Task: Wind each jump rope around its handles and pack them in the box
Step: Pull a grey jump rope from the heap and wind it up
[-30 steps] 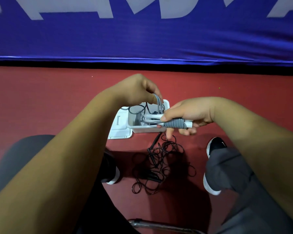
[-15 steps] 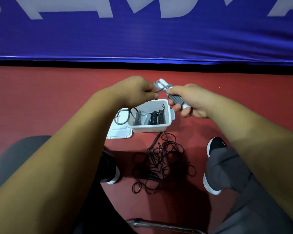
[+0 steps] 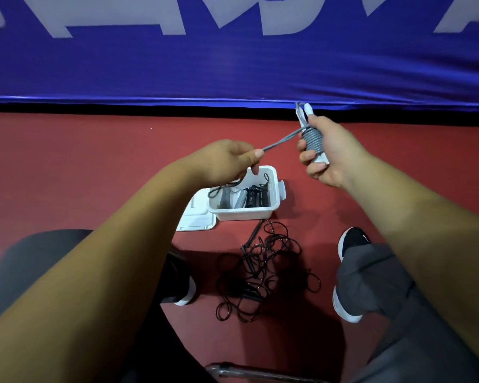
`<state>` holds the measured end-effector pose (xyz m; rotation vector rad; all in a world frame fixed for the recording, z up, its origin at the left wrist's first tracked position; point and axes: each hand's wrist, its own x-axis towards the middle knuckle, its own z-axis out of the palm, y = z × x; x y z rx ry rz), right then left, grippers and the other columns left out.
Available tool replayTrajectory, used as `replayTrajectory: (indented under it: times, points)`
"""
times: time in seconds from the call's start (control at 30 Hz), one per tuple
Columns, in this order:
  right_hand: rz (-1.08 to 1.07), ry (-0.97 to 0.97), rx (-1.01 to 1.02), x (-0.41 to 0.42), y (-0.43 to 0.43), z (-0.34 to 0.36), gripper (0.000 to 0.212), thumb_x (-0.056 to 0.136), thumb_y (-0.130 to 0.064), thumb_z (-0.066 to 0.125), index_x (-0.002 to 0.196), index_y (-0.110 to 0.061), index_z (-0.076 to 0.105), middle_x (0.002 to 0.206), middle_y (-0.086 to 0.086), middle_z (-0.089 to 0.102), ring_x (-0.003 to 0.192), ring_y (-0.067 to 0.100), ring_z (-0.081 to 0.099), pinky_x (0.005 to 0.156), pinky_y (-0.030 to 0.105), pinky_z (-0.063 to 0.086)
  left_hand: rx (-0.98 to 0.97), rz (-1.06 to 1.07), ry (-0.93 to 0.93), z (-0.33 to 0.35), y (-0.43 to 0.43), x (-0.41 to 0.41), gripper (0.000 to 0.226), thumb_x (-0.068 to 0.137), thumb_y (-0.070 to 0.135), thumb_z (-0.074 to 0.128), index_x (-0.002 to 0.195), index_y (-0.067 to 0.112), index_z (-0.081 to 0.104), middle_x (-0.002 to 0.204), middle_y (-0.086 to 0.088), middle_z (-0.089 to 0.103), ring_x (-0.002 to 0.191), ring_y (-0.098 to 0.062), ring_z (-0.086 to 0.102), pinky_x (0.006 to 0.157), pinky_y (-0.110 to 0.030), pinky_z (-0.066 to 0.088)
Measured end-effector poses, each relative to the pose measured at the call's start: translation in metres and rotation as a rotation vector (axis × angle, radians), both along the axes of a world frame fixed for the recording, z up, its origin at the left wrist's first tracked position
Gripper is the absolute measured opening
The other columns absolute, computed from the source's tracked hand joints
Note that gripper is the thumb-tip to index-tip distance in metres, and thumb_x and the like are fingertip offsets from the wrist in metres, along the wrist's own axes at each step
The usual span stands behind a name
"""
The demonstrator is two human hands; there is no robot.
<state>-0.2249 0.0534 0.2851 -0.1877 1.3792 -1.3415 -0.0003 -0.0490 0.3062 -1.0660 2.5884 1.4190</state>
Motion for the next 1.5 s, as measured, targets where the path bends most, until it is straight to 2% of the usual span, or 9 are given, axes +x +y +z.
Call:
replayTrajectory:
  times: [0.13,0.3,0.47,0.57,0.67,0.83,1.07,1.23,1.5]
  points:
    - [0.052,0.088,-0.048,0.005,-0.002,0.000,0.032,0.103,-0.053,0.061,0.094,-0.022,0.059,0.073,-0.002,0.059,0.050,0.008,0.042,0.037,0.015,0.018,0.391,0.148,0.252,0.000,0.000,-0.002,0.018,0.109,0.017,0.051,0.102,0.004,0.062,0.081,-0.007,0.070,0.067,-0.020,0.064,0.058,-0.026,0.049]
    - [0.113,0.151,-0.133,0.014,0.000,0.007,0.031,0.103,-0.049,0.065,0.098,-0.019,0.063,0.076,0.002,0.061,0.052,0.012,0.043,0.038,0.016,0.020,0.745,0.261,0.328,0.008,-0.003,-0.004,0.058,0.101,0.055,0.049,0.123,0.004,0.064,0.081,-0.006,0.068,0.059,-0.020,0.054,0.057,-0.028,0.044]
    - [0.156,0.265,-0.172,0.025,0.002,0.011,0.030,0.103,-0.045,0.067,0.107,-0.016,0.062,0.078,0.005,0.062,0.053,0.015,0.044,0.041,0.018,0.022,0.955,0.281,0.336,0.006,0.001,-0.006,0.055,0.111,0.048,0.030,0.123,0.005,0.062,0.082,-0.004,0.072,0.043,-0.010,0.040,0.044,-0.022,0.034]
    - [0.186,0.283,-0.192,0.027,0.004,0.012,0.030,0.103,-0.046,0.066,0.109,-0.016,0.061,0.079,0.005,0.061,0.053,0.015,0.043,0.042,0.019,0.022,0.887,0.344,0.263,0.005,0.003,-0.008,0.035,0.111,0.027,0.037,0.121,0.008,0.064,0.059,0.007,0.052,0.036,-0.004,0.024,0.040,-0.020,0.014]
    - [0.197,0.278,-0.208,0.027,0.004,0.015,0.031,0.102,-0.048,0.067,0.106,-0.017,0.063,0.079,0.005,0.061,0.054,0.015,0.042,0.042,0.019,0.022,0.782,0.390,0.182,0.006,-0.003,-0.006,0.036,0.106,0.017,0.034,0.122,0.012,0.065,0.052,0.009,0.029,0.045,-0.007,0.015,0.053,-0.028,0.006]
    - [0.190,0.290,-0.209,0.023,0.004,0.016,0.032,0.100,-0.051,0.069,0.101,-0.018,0.064,0.080,0.005,0.061,0.055,0.016,0.042,0.043,0.020,0.020,0.779,0.330,0.134,0.008,-0.007,-0.003,0.049,0.106,0.058,0.043,0.110,0.020,0.073,0.063,0.009,0.015,0.055,-0.009,0.007,0.046,-0.023,0.007]
    - [0.204,0.268,-0.213,0.024,0.004,0.016,0.037,0.100,-0.051,0.068,0.106,-0.015,0.066,0.079,0.004,0.061,0.054,0.015,0.041,0.042,0.020,0.020,0.785,0.390,0.192,0.001,-0.007,-0.006,0.031,0.110,0.038,0.046,0.087,0.018,0.053,0.062,0.006,0.032,0.054,-0.012,0.031,0.053,-0.026,0.024]
    - [0.231,0.221,-0.228,0.023,0.006,0.019,0.034,0.102,-0.048,0.065,0.105,-0.013,0.065,0.078,0.005,0.060,0.053,0.015,0.040,0.041,0.018,0.020,0.899,0.435,0.286,0.003,-0.007,-0.005,0.021,0.106,0.024,0.047,0.086,0.024,0.045,0.067,0.005,0.037,0.057,-0.011,0.027,0.063,-0.029,0.016]
    - [0.143,0.216,-0.168,0.027,0.003,0.018,0.034,0.102,-0.047,0.066,0.107,-0.013,0.063,0.074,0.004,0.060,0.051,0.013,0.041,0.040,0.018,0.020,0.488,0.543,0.487,-0.004,-0.018,-0.004,0.016,0.096,0.010,0.073,0.085,0.016,0.063,0.076,-0.003,0.069,0.053,-0.009,0.039,0.049,-0.022,0.030]
